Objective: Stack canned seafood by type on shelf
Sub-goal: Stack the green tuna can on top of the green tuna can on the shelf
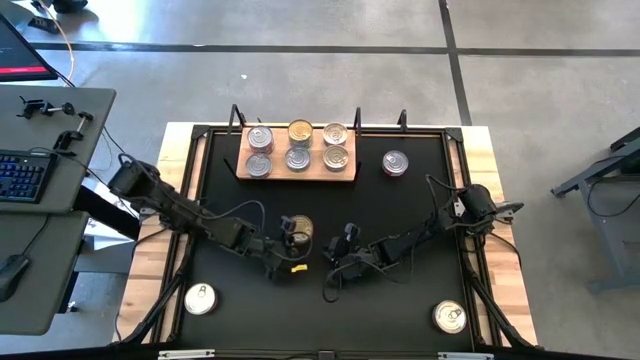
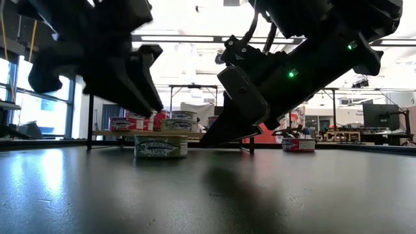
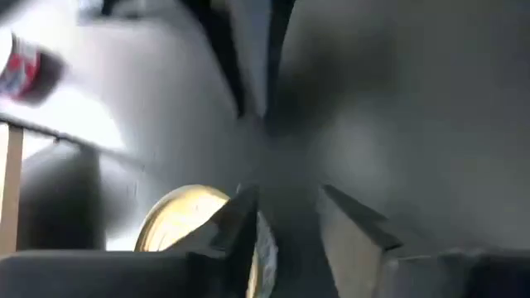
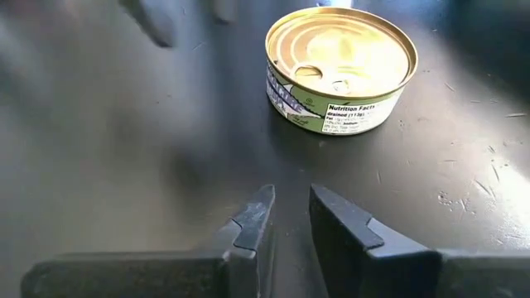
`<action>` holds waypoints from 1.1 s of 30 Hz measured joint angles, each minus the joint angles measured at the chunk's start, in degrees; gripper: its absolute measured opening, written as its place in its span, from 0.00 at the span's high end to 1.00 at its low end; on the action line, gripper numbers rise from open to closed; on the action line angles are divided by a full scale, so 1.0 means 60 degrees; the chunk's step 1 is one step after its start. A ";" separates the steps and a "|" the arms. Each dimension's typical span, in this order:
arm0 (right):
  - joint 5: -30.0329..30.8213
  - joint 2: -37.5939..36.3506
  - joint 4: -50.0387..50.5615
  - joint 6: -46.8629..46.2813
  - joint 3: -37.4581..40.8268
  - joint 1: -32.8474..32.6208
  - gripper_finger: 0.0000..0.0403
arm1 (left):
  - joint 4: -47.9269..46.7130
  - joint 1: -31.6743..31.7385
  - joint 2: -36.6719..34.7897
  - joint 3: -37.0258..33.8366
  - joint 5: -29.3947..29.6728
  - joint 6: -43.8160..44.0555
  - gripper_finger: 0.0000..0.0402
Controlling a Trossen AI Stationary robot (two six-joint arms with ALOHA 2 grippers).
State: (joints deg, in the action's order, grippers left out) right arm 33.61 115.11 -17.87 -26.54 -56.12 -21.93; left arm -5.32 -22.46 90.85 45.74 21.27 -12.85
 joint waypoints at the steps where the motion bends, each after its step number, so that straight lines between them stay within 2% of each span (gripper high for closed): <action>1: 0.0000 -0.0004 0.0000 -0.0032 0.0000 0.0000 0.83 | -0.0061 0.0062 0.0076 0.0000 0.0042 0.0017 0.67; 5: 0.0000 -0.0004 -0.0008 -0.0030 0.0000 0.0000 0.83 | -0.0185 0.0212 0.0569 -0.0004 0.0586 -0.0227 0.55; 9: 0.0000 -0.0004 -0.0011 -0.0030 0.0000 0.0000 0.83 | -0.0550 0.0242 0.1151 -0.0004 0.1187 -0.0397 0.53; 12: 0.0002 -0.0004 -0.0015 -0.0027 0.0000 0.0000 0.83 | -0.0590 0.0069 0.1512 0.0021 0.2166 -0.0391 0.59; 15: 0.0004 -0.0004 -0.0018 -0.0015 0.0000 0.0000 0.83 | -0.0584 -0.0072 0.1809 0.0035 0.2877 -0.0402 0.70; 20: 0.0004 -0.0004 -0.0022 0.0003 0.0000 0.0000 0.83 | -0.0657 -0.0152 0.2054 0.0046 0.3356 -0.0377 0.95; 21: 0.0004 -0.0004 -0.0019 0.0003 0.0000 0.0000 0.83 | -0.0659 -0.0152 0.2058 0.0044 0.3423 -0.0373 0.97; 33: 0.0007 -0.0004 -0.0004 0.0003 0.0000 0.0000 0.83 | -0.1107 -0.0418 0.1111 -0.0036 0.3492 -0.0256 1.00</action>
State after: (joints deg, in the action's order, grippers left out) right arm 33.65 115.09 -17.89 -26.52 -56.12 -21.93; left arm -11.97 -24.97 97.52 45.52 42.22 -14.39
